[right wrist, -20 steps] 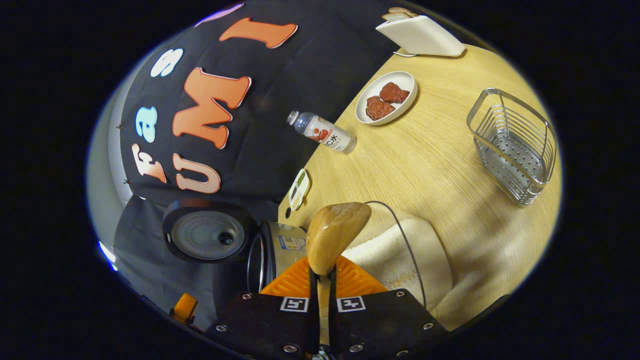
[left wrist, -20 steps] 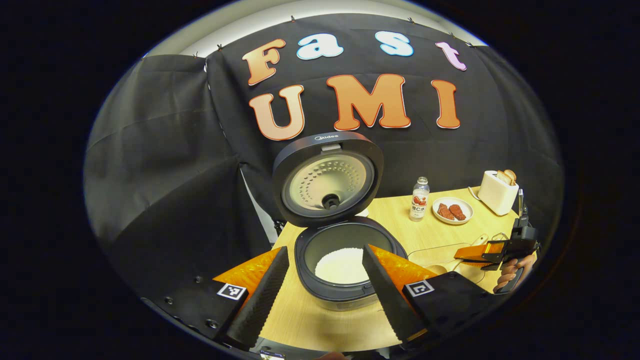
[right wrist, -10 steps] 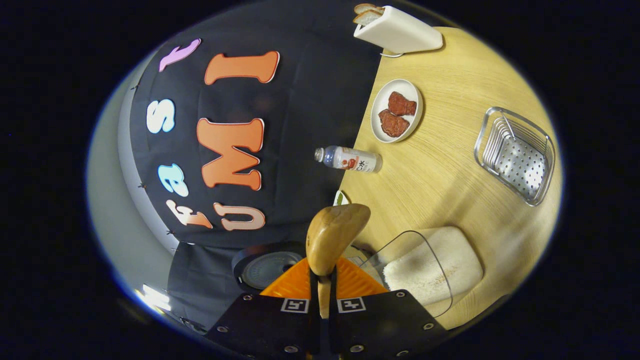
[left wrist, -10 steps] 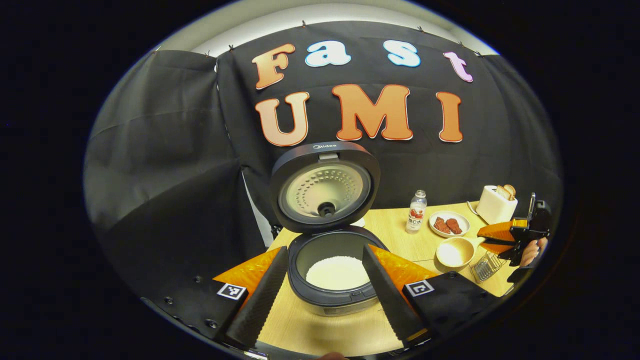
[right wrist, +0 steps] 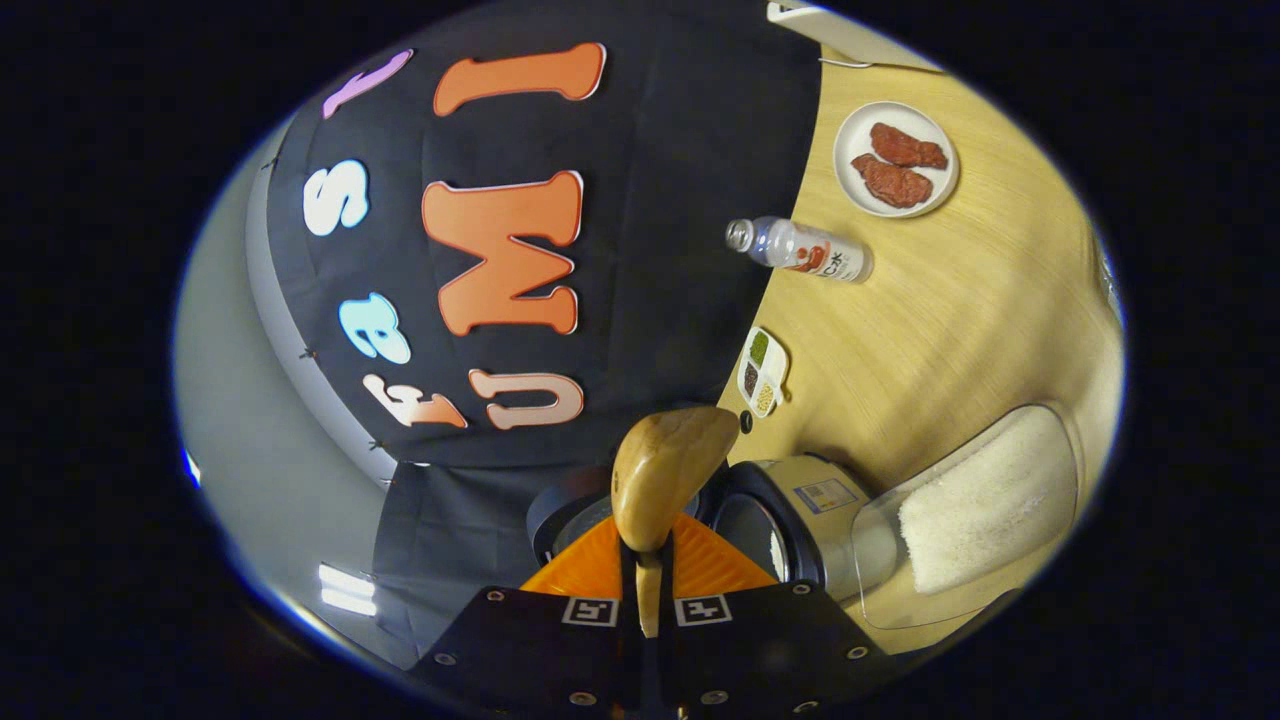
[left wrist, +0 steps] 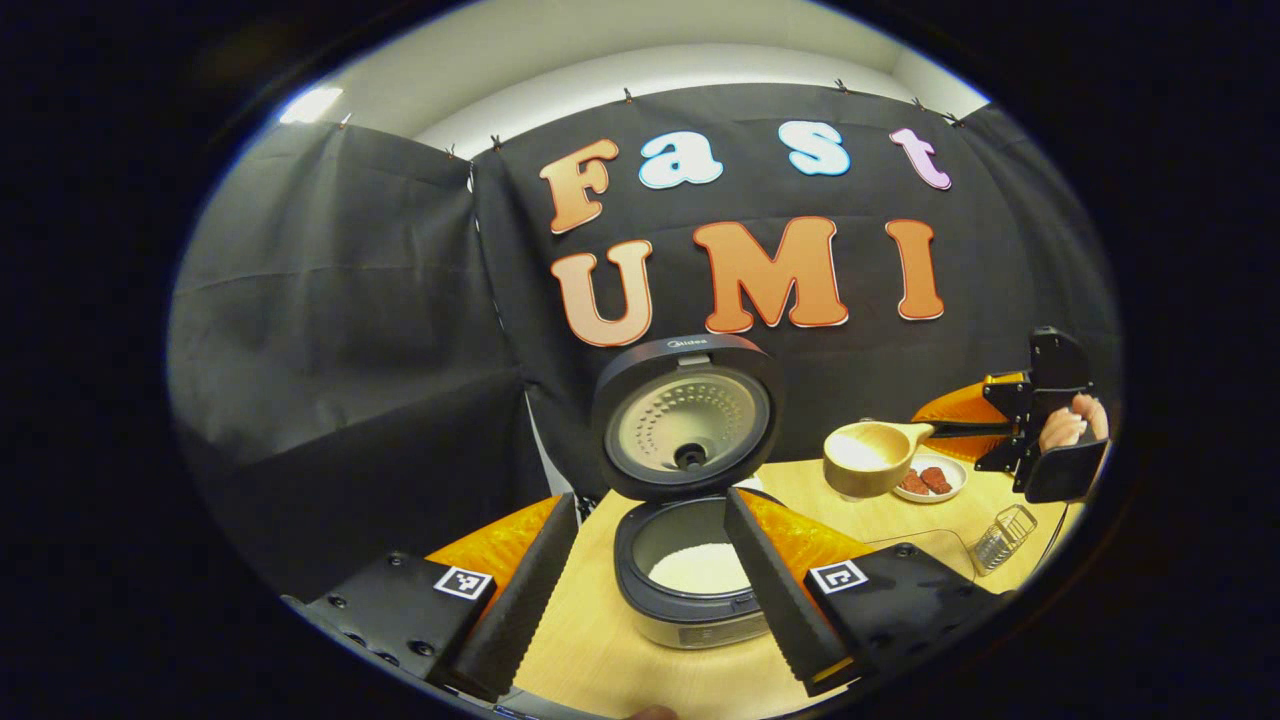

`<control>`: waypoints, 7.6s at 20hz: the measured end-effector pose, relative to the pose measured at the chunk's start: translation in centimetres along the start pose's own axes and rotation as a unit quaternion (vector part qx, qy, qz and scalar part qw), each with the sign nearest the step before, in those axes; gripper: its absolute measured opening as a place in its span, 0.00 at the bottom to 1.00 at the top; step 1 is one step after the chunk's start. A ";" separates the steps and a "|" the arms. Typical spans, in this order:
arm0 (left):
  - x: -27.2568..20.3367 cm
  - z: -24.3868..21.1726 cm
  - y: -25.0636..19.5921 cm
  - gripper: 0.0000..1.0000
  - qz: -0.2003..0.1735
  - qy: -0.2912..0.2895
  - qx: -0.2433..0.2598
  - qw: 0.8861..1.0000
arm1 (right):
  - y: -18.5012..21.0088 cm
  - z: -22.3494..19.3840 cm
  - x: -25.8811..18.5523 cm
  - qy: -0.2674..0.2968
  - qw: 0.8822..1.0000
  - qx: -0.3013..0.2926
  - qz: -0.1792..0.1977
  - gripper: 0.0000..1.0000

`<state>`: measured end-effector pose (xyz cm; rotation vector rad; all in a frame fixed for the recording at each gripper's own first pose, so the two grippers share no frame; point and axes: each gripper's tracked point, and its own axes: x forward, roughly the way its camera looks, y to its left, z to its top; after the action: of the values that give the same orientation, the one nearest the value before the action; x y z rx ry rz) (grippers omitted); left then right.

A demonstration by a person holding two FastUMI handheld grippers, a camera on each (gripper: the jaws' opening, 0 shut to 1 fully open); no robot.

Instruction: Close the left gripper, press the button to open the rice cooker; take a wooden spoon from the chopstick holder with the right hand, scoop a spoonful of rice and pour it into the rice cooker, then put the wooden spoon back into the chopstick holder.

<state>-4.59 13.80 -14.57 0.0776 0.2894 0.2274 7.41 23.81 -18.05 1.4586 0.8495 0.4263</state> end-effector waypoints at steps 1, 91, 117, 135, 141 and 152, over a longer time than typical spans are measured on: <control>-0.2 0.1 0.4 0.92 0.008 -0.009 0.001 1.000 | 0.6 -0.7 1.1 0.009 1.000 -0.003 0.004 0.06; 2.9 1.0 -6.6 0.99 -0.016 0.037 0.032 0.999 | -21.9 17.4 -21.7 -0.151 0.829 -0.387 -0.374 0.07; 23.9 9.1 -4.9 0.92 0.001 0.173 -0.068 0.982 | -14.0 17.7 -29.1 -0.194 0.794 -0.419 -0.396 0.51; 13.2 -11.7 -11.9 0.83 -0.088 0.554 -0.031 0.827 | -4.7 16.8 -27.0 -0.216 0.763 -0.509 -0.335 0.77; 13.8 -12.2 -12.1 0.82 -0.078 0.513 -0.029 0.854 | -3.2 14.9 -24.8 -0.195 0.754 -0.542 -0.317 0.77; 10.4 -4.0 -12.0 0.90 -0.052 0.167 -0.005 0.985 | 5.7 11.7 -20.8 -0.232 0.725 -0.611 -0.218 0.84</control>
<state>6.49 4.72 -22.57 0.0128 0.6256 0.1371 3.61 1.41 -8.71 0.0661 0.2939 0.1501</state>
